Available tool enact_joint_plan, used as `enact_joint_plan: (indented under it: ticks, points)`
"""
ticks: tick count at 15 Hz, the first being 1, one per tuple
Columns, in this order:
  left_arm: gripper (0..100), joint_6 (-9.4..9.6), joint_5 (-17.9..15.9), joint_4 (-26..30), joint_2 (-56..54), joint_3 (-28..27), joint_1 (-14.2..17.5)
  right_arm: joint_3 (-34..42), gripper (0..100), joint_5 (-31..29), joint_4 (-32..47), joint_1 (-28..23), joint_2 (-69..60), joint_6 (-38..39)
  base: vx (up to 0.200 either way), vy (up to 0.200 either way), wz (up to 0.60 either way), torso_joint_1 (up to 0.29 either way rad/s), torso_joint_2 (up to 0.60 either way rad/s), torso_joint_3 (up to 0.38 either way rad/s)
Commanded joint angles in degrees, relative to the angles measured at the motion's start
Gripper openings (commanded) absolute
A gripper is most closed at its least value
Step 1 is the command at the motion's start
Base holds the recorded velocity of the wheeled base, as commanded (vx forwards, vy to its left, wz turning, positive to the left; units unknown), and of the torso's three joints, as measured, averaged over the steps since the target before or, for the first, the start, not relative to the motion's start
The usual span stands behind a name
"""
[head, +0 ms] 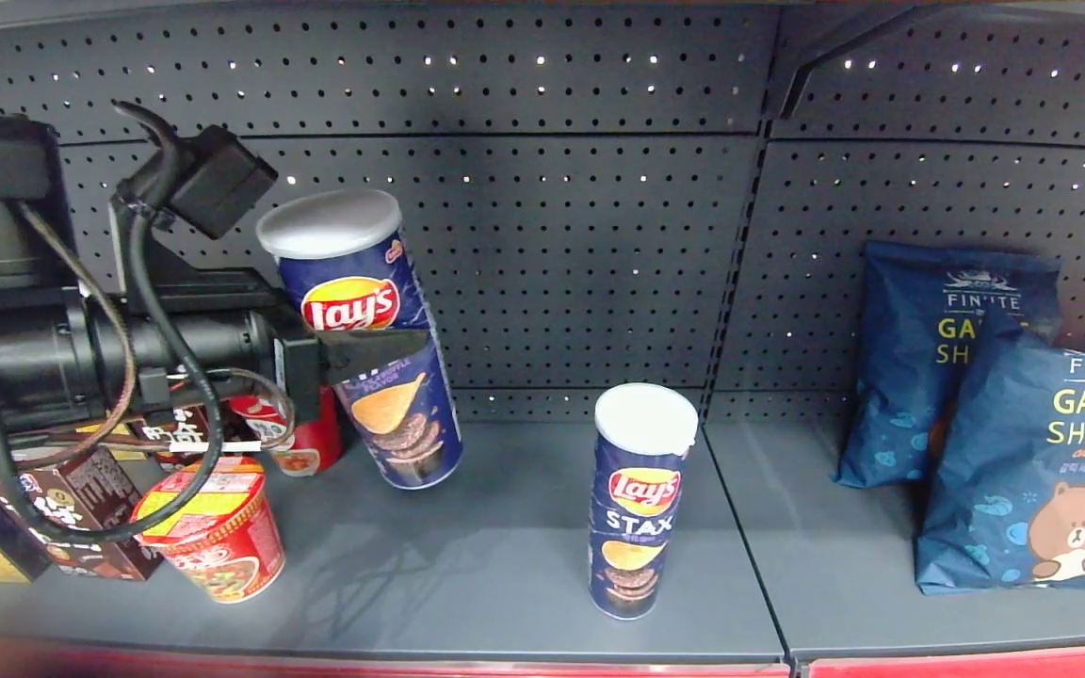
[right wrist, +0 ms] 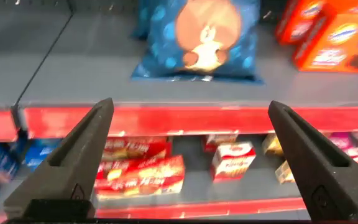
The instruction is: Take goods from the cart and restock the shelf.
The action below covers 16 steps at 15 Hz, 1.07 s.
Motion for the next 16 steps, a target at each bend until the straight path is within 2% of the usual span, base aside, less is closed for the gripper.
enact_joint_plan:
  ticks: [1, 2, 3, 6, 9, 16]
  points:
    - [0, -0.34, -0.6, 0.1, 3.6, -2.2, -1.2, 0.4, 100, -0.2, -0.1, -0.5, -3.2, -0.1, 0.0, 0.0, 0.0, 0.0, 0.0, 0.0]
    - [0, -0.34, -0.6, 0.1, 3.6, -2.2, -1.2, 0.4, 100, -0.2, -0.1, -0.5, -3.2, -0.1, 0.0, 0.0, 0.0, 0.0, 0.0, 0.0]
    - [0, -0.6, -1.3, 1.9, 7.2, -6.7, -1.7, 0.4, 100, -2.7, -0.2, -0.5, -3.2, -0.8, 0.0, 0.0, 0.0, 0.0, 0.0, 0.0]
    - [0, -0.43, -1.6, 2.0, 13.6, -11.6, -2.2, 0.4, 100, -3.0, -0.2, -0.5, -3.2, -1.1, 0.0, 0.0, 0.0, 0.0, 0.0, 0.0]
    - [0, 0.89, -8.9, -0.3, 19.0, -14.2, -2.3, 0.4, 100, -3.1, -0.2, -0.5, -3.2, -1.1, 0.0, 0.0, 0.0, 0.0, 0.0, 0.0]
    - [0, 1.07, -9.4, -0.5, 30.7, -22.8, -4.4, 0.4, 100, -2.9, -0.2, -0.5, -3.2, -0.8, 0.0, 0.0, 0.0, 0.0, 0.0, 0.0]
